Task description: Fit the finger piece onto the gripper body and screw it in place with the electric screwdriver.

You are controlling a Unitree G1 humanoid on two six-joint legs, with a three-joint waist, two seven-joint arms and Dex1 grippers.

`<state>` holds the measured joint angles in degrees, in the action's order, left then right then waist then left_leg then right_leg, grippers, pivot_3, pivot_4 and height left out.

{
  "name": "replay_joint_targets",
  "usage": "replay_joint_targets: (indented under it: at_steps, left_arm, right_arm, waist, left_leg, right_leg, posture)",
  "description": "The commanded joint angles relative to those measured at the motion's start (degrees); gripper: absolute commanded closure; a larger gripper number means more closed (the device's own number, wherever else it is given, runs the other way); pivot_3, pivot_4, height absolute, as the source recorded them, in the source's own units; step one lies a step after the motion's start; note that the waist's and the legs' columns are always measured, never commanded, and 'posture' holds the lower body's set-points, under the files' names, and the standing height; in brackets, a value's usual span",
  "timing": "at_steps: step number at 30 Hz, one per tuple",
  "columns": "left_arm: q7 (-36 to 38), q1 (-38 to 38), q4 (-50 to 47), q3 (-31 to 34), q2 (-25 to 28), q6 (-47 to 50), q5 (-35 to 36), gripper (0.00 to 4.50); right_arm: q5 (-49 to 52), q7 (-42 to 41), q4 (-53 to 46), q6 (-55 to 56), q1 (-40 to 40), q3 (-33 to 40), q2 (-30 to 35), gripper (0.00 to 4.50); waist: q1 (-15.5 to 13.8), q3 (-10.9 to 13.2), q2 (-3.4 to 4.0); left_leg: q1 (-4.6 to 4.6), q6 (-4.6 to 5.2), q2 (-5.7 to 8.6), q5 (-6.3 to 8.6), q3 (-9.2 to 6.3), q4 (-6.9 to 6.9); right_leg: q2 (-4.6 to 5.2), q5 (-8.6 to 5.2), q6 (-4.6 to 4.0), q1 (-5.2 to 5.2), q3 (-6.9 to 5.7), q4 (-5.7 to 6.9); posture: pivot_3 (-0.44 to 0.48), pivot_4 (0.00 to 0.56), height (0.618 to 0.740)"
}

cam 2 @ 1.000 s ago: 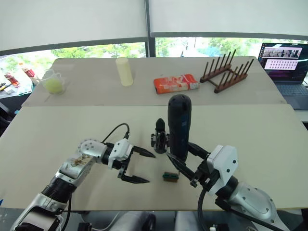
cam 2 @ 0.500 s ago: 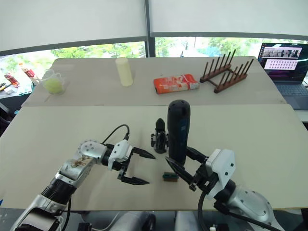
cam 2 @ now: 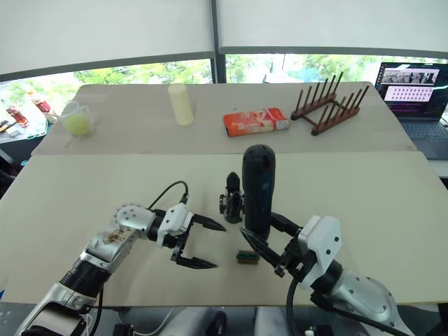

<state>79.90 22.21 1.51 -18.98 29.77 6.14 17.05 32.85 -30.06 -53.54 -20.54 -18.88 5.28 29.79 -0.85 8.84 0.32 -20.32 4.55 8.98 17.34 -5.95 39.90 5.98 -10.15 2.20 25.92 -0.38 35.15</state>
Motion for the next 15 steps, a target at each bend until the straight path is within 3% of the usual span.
replay_joint_targets:
  at_steps: [1, 15]
  left_arm:
    - [0.2, 0.1, -1.4, 0.1, 0.2, -0.7, 0.0, 0.0]
    - [0.1, 0.2, -1.2, 0.1, 0.1, -0.8, -0.1, 0.0]
  right_arm:
    - [1.8, 0.5, -3.7, 1.0, 1.1, 1.0, 0.2, 2.59]
    - [-0.1, 0.5, -3.4, 2.0, 0.6, 0.5, -0.1, 2.59]
  waist:
    - [-0.1, 0.0, 0.0]
    - [0.0, 0.0, 0.0]
  left_leg:
    - [0.0, 0.0, 0.0, 0.0, -0.01, 0.0]
    - [0.0, 0.01, 0.0, 0.0, 0.0, 0.0]
  right_leg:
    - [0.0, 0.0, 0.0, 0.0, 0.0, 0.0]
    - [0.0, 0.0, 0.0, 0.0, 0.0, 0.0]
  posture:
    - [0.0, 0.15, 0.74]
    - [0.0, 0.15, 0.74]
